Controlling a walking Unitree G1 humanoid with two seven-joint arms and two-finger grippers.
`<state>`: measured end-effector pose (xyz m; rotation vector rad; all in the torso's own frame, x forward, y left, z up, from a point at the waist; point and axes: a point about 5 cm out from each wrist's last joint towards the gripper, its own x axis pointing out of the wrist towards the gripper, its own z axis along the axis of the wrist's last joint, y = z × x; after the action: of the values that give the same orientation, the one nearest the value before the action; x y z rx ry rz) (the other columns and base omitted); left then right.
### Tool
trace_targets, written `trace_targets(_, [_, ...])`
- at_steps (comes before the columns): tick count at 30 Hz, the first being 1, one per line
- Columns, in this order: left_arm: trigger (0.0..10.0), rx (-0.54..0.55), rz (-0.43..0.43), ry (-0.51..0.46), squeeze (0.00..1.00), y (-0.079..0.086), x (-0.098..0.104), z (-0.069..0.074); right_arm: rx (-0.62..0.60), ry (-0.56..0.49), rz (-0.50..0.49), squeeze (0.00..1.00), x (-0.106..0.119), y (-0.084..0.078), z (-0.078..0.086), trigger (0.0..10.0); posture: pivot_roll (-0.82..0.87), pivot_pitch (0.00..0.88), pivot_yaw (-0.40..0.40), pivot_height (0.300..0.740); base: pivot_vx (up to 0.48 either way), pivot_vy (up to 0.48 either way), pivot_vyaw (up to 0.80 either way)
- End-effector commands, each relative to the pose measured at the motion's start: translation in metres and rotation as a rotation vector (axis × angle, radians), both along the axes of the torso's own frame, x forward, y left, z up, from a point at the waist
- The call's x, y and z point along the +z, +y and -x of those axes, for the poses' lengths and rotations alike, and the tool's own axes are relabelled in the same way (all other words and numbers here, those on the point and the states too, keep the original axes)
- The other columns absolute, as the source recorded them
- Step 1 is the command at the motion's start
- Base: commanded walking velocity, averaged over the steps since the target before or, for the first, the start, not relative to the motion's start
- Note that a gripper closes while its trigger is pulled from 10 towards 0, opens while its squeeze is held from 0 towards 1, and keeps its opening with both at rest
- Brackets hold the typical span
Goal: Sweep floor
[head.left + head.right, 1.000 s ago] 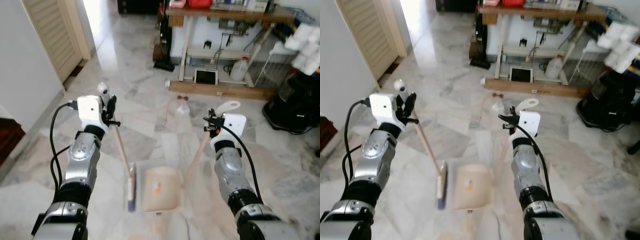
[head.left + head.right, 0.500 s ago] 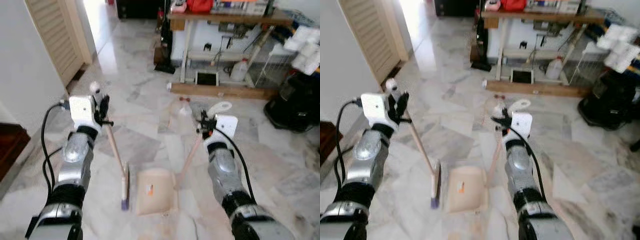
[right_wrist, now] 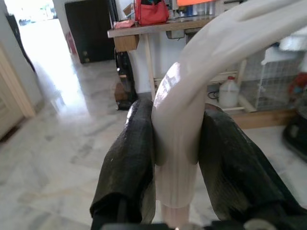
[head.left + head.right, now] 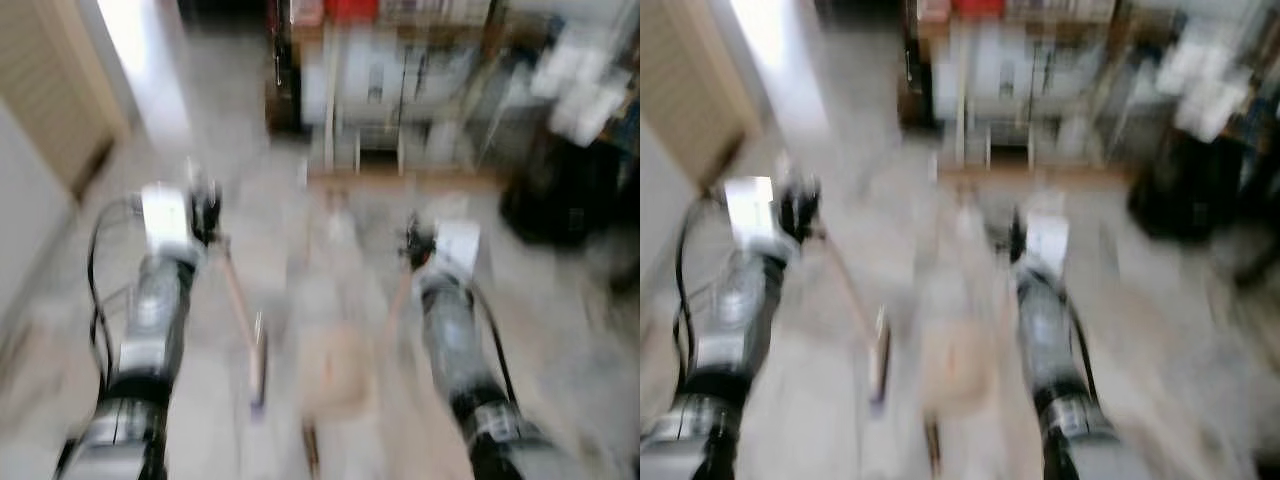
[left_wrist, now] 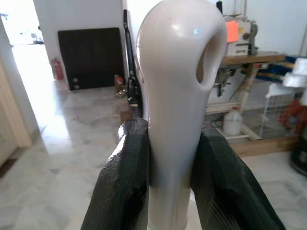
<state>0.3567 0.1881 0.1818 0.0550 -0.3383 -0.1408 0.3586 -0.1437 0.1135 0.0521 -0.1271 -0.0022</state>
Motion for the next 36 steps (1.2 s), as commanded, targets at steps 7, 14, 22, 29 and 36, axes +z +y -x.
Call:
trace_targets(7, [10.0,-0.026,0.002,-0.05,0.0,-0.006,0.011,0.0,-0.012,-0.053,-0.011,0.0,0.012,-0.003,-0.004,10.0,0.1,0.043,0.034,0.74,0.0,0.0,0.07])
trace_targets(14, [10.0,-0.042,0.001,-0.038,0.0,-0.008,0.008,0.0,-0.014,-0.041,0.0,0.0,0.011,-0.006,-0.004,10.0,0.09,0.034,0.031,0.74,0.0,0.0,0.0])
trace_targets(22, [10.0,-0.063,0.006,-0.009,0.0,-0.012,0.0,0.002,-0.049,0.061,0.087,0.0,-0.006,-0.018,0.0,10.0,0.09,0.029,0.026,0.74,0.0,0.0,0.0])
trace_targets(29, [10.0,-0.093,0.002,0.026,0.0,-0.015,-0.007,0.003,-0.08,0.088,0.144,0.0,-0.012,-0.028,0.004,10.0,0.09,0.042,0.027,0.74,0.0,0.0,0.0])
trace_targets(36, [10.0,-0.104,-0.012,0.111,0.0,-0.012,-0.028,0.009,-0.059,0.13,0.227,0.0,-0.027,-0.026,0.012,10.0,0.09,0.08,0.031,0.74,0.0,0.0,0.0])
